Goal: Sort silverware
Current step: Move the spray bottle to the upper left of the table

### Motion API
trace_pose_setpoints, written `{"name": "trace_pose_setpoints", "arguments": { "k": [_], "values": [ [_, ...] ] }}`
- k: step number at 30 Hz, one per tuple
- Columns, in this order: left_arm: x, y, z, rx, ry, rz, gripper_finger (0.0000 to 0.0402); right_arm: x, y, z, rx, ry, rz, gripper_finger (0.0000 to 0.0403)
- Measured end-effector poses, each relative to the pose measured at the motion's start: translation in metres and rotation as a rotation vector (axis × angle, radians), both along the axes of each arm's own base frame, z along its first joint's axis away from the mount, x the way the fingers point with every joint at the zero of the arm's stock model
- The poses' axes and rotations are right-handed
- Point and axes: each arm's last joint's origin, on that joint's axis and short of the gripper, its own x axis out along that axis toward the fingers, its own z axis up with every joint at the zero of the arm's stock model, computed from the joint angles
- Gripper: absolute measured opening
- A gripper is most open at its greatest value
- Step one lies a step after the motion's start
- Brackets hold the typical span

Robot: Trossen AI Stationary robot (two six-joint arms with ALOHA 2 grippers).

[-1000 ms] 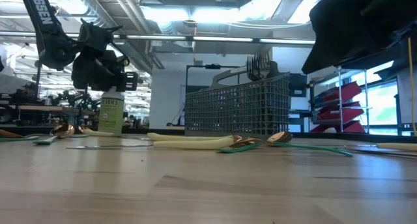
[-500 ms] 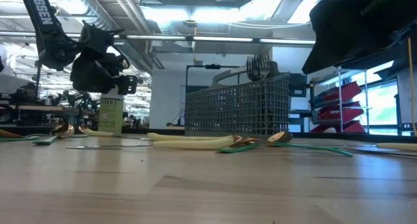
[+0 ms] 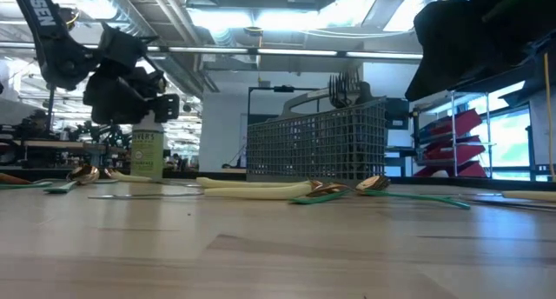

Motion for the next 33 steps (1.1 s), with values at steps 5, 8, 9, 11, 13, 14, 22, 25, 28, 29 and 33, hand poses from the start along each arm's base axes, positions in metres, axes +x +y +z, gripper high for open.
{"name": "trace_pose_setpoints", "arguments": {
  "k": [5,8,9,11,13,14,22,25,28,29,33],
  "values": [
    [-0.0012,-0.0062,0.0004,0.005,-0.009,-0.022,0.0251,0.0003,0.0002,-0.0002,0.003,-0.004,0.000,0.0358],
    [-0.0014,-0.0069,0.0002,0.006,-0.011,-0.027,0.0251,0.0003,0.0003,-0.0003,0.004,-0.005,0.000,0.0358],
    [-0.0014,-0.0069,0.0003,0.006,-0.011,-0.028,0.0251,0.0003,0.0003,-0.0003,0.004,-0.005,0.000,0.0358],
    [-0.0014,-0.0069,0.0003,0.006,-0.011,-0.028,0.0252,0.0003,0.0002,-0.0002,0.003,-0.004,0.000,0.0358],
    [-0.0014,-0.0068,0.0004,0.007,-0.010,-0.028,0.0252,0.0003,0.0003,-0.0003,0.004,-0.004,0.000,0.0358],
    [-0.0014,-0.0068,0.0004,0.007,-0.004,-0.029,0.0252,0.0003,0.0003,-0.0003,0.003,-0.004,0.000,0.0358],
    [0.0003,-0.0084,0.0003,0.008,0.080,-0.043,0.0252,0.0003,0.0002,-0.0002,0.003,-0.004,0.001,0.0358],
    [0.0024,-0.0107,0.0003,0.011,0.092,-0.037,0.0252,0.0003,0.0003,-0.0003,0.003,-0.004,0.001,0.0358],
    [0.0029,-0.0110,0.0020,0.026,0.114,-0.040,0.0251,0.0003,0.0003,-0.0003,0.003,-0.004,0.001,0.0358],
    [0.0028,-0.0108,0.0029,0.034,0.132,-0.035,0.0251,0.0003,0.0003,-0.0003,0.003,-0.004,0.001,0.0358],
    [0.0015,-0.0106,0.0036,0.040,0.154,0.007,0.0251,0.0003,0.0003,-0.0003,0.003,-0.004,0.001,0.0358]
  ]
}}
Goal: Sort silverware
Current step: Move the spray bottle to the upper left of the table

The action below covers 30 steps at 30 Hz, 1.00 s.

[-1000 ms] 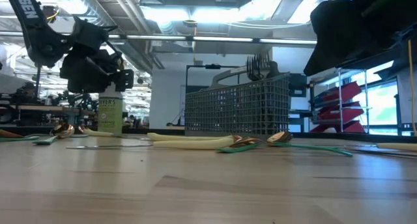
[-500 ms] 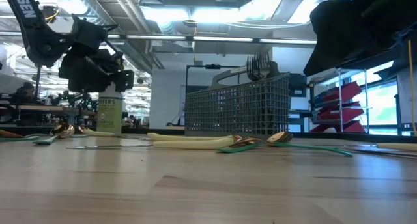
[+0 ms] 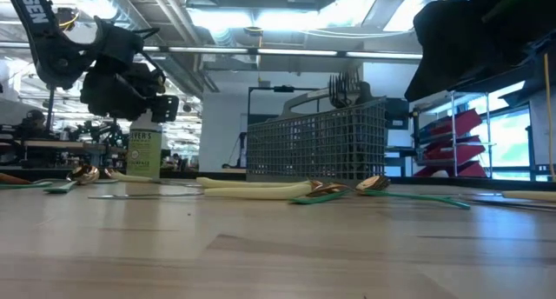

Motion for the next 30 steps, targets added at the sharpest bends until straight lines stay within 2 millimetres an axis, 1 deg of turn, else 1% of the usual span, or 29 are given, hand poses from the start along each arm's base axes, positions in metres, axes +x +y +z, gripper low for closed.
{"name": "trace_pose_setpoints", "arguments": {
  "k": [6,11,17,21,30],
  "values": [
    [0.002,0.001,0.003,0.013,-0.048,0.035,0.0251,0.000,0.000,0.000,0.000,0.000,0.000,0.0358],
    [0.007,-0.007,0.001,-0.001,-0.057,0.051,0.0251,0.000,0.000,0.000,0.000,0.000,0.000,0.0358],
    [0.012,-0.014,0.002,0.005,-0.016,0.033,0.0251,0.000,0.000,0.000,0.001,-0.001,0.000,0.0358],
    [0.016,-0.021,0.003,0.011,0.009,0.053,0.0251,0.000,0.000,0.000,0.001,-0.001,0.000,0.0358],
    [0.023,-0.042,0.006,0.052,0.059,0.224,0.0251,0.000,0.000,0.000,0.001,-0.001,0.001,0.0358]
  ]
}}
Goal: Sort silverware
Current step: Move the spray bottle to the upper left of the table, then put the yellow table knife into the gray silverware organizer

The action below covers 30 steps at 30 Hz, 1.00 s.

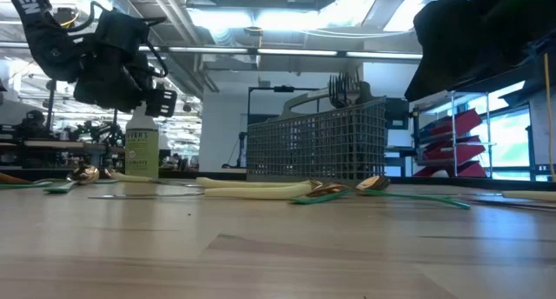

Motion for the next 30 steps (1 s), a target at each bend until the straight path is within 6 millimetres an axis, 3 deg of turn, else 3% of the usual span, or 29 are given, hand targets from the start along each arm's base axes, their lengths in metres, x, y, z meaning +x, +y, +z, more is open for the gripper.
{"name": "trace_pose_setpoints", "arguments": {
  "k": [6,19,30],
  "values": [
    [0.009,-0.018,0.001,0.011,0.018,-0.015,0.0251,0.000,0.000,0.000,0.000,0.000,0.000,0.0358],
    [0.027,-0.060,0.001,0.020,-0.027,-0.247,0.0251,0.000,0.000,0.000,0.000,0.000,0.001,0.0358],
    [0.034,-0.113,0.000,0.022,0.092,-0.500,0.0251,0.000,0.000,0.000,0.004,0.005,-0.003,0.0358]
  ]
}}
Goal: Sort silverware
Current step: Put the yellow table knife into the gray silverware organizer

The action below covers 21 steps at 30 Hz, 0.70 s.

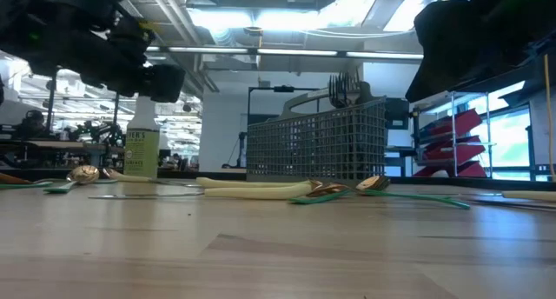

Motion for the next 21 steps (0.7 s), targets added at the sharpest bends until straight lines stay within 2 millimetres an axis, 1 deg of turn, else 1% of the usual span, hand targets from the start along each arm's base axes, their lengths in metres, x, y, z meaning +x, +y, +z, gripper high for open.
{"name": "trace_pose_setpoints", "arguments": {
  "k": [3,6,11,16,18,21],
  "values": [
    [0.001,-0.016,-0.003,-0.007,0.026,-0.141,0.0251,0.000,0.000,0.000,0.000,0.000,0.000,0.0358],
    [0.004,-0.030,-0.006,-0.043,0.060,-0.401,0.0251,0.000,0.000,0.000,0.000,0.000,0.000,0.0358],
    [0.011,-0.037,-0.012,-0.143,0.109,-0.801,0.0251,0.000,0.000,0.000,0.001,0.000,0.000,0.0358],
    [0.017,-0.048,-0.014,-0.354,0.098,-1.189,0.0251,0.000,0.000,0.000,0.001,0.003,0.000,0.0358],
    [0.019,-0.052,-0.013,-0.417,0.101,-1.280,0.0251,0.000,0.000,0.000,0.002,0.003,0.000,0.0358],
    [0.020,-0.057,-0.011,-0.452,0.082,-1.298,0.0251,0.000,0.000,0.000,0.002,0.003,0.000,0.0358]
  ]
}}
